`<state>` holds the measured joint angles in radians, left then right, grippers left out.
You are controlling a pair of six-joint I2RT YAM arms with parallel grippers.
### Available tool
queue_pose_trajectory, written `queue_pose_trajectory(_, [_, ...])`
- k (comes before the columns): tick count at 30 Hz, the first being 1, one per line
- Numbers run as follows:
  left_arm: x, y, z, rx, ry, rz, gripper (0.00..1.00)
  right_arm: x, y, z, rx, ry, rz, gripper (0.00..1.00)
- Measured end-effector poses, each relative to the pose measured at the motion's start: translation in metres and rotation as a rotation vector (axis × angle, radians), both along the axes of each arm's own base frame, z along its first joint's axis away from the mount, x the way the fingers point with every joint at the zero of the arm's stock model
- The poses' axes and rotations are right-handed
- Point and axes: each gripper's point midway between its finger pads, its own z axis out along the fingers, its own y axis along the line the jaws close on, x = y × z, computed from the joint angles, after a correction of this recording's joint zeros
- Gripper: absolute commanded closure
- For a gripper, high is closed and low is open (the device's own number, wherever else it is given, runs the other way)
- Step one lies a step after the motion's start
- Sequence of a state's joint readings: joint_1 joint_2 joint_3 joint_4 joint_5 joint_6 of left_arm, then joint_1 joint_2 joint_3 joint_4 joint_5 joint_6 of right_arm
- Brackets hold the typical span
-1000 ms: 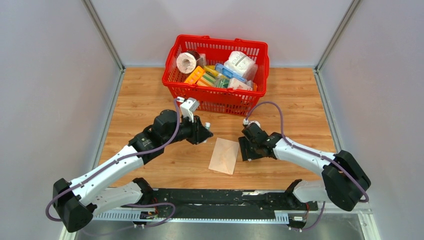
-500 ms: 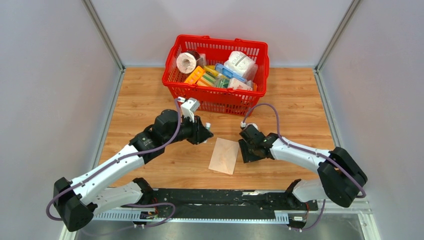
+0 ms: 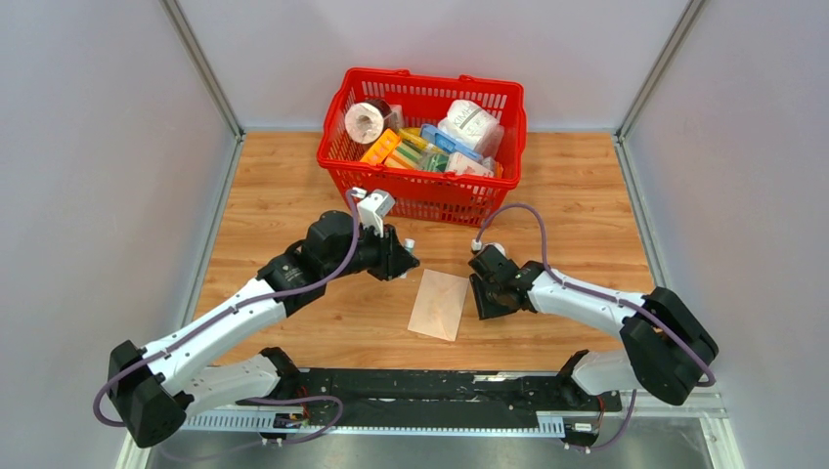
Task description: Place the letter into the envelope and seal it
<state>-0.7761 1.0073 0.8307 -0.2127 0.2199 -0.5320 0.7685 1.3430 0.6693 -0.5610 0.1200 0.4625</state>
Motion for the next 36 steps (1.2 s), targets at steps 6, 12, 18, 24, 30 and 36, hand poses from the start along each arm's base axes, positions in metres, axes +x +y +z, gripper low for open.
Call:
queue_pose_trajectory(6, [0.001, -0.001, 0.0, 0.003, 0.004, -0.002, 1.0, -0.002, 0.001, -0.001, 0.002, 0.006, -0.004, 0.63])
queue_pose_trajectory(12, [0.002, -0.002, 0.0, 0.002, 0.006, -0.004, 1.0, -0.004, 0.0, -0.002, 0.001, 0.009, -0.008, 0.66])
queue_pose_trajectory(18, [0.003, -0.002, -0.003, 0.008, 0.014, -0.003, 1.0, -0.005, 0.001, -0.002, 0.01, 0.003, -0.015, 0.75])
queue_pose_trajectory(24, [0.005, -0.004, -0.004, -0.004, 0.033, 0.009, 1.0, -0.008, 0.0, 0.004, 0.031, -0.009, -0.025, 0.83])
queue_pose_trajectory(30, [0.017, 0.002, -0.001, -0.063, 0.116, 0.12, 1.0, -0.002, 0.023, 0.065, 0.269, -0.163, 0.0, 0.83])
queue_pose_trajectory(36, [0.029, 0.007, 0.044, -0.264, 0.119, 0.237, 1.0, -0.001, 0.066, 0.162, 0.662, -0.369, 0.123, 0.83])
